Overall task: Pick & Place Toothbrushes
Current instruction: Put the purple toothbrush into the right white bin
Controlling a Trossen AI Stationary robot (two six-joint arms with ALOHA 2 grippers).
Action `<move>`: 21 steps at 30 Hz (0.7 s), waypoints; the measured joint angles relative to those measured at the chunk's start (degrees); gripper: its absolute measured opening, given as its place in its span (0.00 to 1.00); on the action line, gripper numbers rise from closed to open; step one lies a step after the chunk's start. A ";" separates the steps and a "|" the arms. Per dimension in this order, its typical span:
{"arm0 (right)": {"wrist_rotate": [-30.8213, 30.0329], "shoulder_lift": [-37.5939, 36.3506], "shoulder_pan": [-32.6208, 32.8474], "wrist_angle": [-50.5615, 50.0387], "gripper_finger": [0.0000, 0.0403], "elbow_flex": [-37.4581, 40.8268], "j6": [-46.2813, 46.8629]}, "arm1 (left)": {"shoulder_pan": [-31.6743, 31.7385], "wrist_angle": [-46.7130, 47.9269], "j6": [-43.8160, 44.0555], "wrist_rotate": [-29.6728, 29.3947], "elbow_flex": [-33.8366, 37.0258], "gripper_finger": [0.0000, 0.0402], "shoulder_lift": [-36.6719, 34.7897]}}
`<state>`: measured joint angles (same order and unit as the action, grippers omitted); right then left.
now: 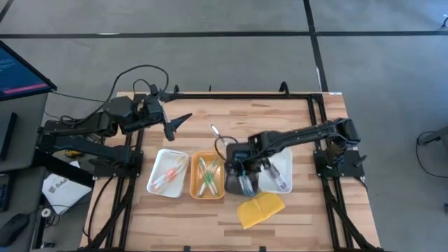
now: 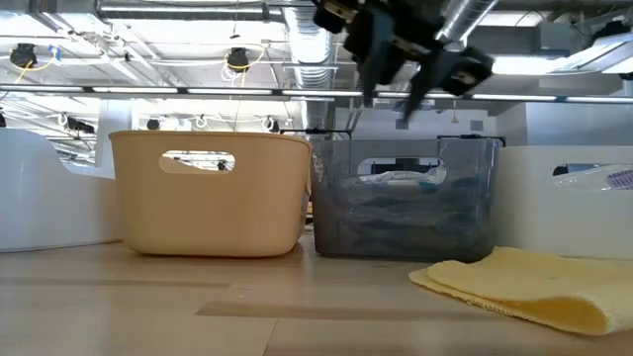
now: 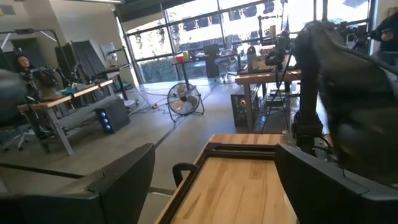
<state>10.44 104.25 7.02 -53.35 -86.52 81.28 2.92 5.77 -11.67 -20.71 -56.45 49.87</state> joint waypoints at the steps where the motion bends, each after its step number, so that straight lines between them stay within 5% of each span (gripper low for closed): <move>1: -0.05 -0.01 -1.09 -0.01 0.45 -0.85 -1.44 | -0.01 0.24 -0.01 0.00 0.00 0.81 0.00; 13: -3.08 -0.02 -12.03 0.33 0.33 -13.45 -16.18 | 0.63 9.41 -0.59 6.34 -0.44 0.82 1.67; 21: -2.91 -0.04 -16.51 0.38 0.30 -17.79 -25.89 | 12.05 16.93 12.40 33.61 -5.89 0.83 13.37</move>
<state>7.53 104.20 -9.49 -52.97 -104.31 55.39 14.96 22.70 0.73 12.90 -62.34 63.24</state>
